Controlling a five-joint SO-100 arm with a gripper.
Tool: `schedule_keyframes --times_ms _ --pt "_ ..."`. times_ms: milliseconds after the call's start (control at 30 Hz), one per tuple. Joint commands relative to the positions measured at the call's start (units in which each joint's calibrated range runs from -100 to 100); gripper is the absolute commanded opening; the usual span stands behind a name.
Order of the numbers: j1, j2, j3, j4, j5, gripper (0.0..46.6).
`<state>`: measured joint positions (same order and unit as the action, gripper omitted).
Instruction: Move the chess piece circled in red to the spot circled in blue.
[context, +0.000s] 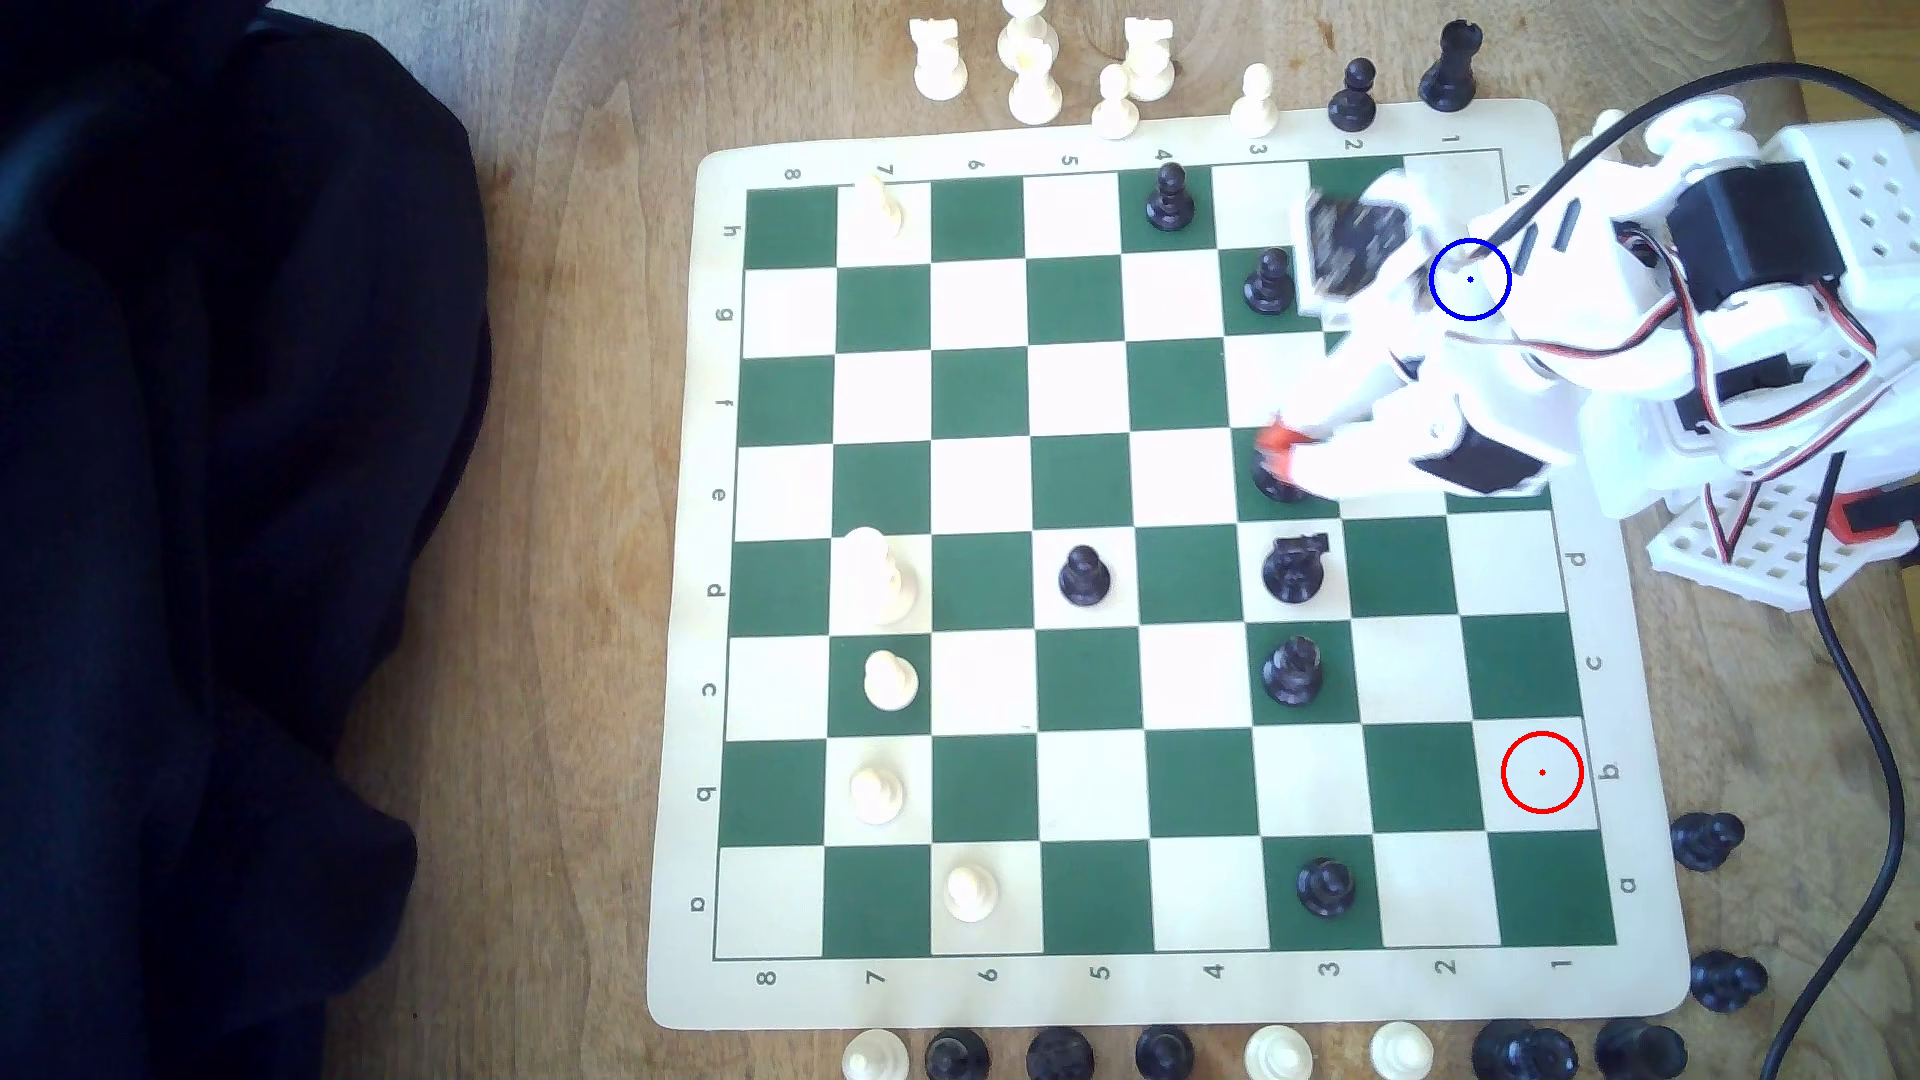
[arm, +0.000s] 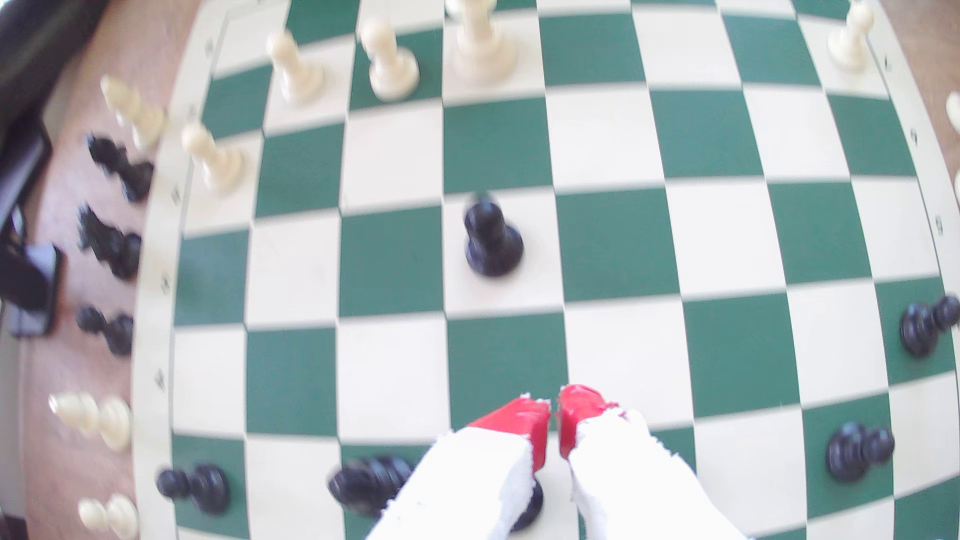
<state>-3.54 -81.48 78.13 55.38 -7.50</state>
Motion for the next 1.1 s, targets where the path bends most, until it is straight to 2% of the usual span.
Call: schedule_keyframes --times_ms 0,67,233,300,333,367,567,667,767,1067 --pt "0.1 -10.7 3.9 -14.1 0.2 0.2" --pt "1.4 -14.2 7.0 -22.8 2.0 0.2" --pt "9.8 -14.3 14.1 -45.6 1.8 0.2" --pt "9.8 -14.3 16.9 -55.2 2.0 0.2" --pt "7.8 -14.4 21.1 -67.2 3.3 0.2" --pt "6.2 -14.4 21.8 -69.1 4.4 0.2" --pt "5.4 -14.4 21.8 -85.6 5.9 0.2" --pt "5.5 -14.4 21.8 -105.3 6.7 0.2" --pt "7.2 -14.4 21.8 -122.9 6.9 0.2" --pt "7.0 -14.4 21.8 -144.3 6.9 0.2"
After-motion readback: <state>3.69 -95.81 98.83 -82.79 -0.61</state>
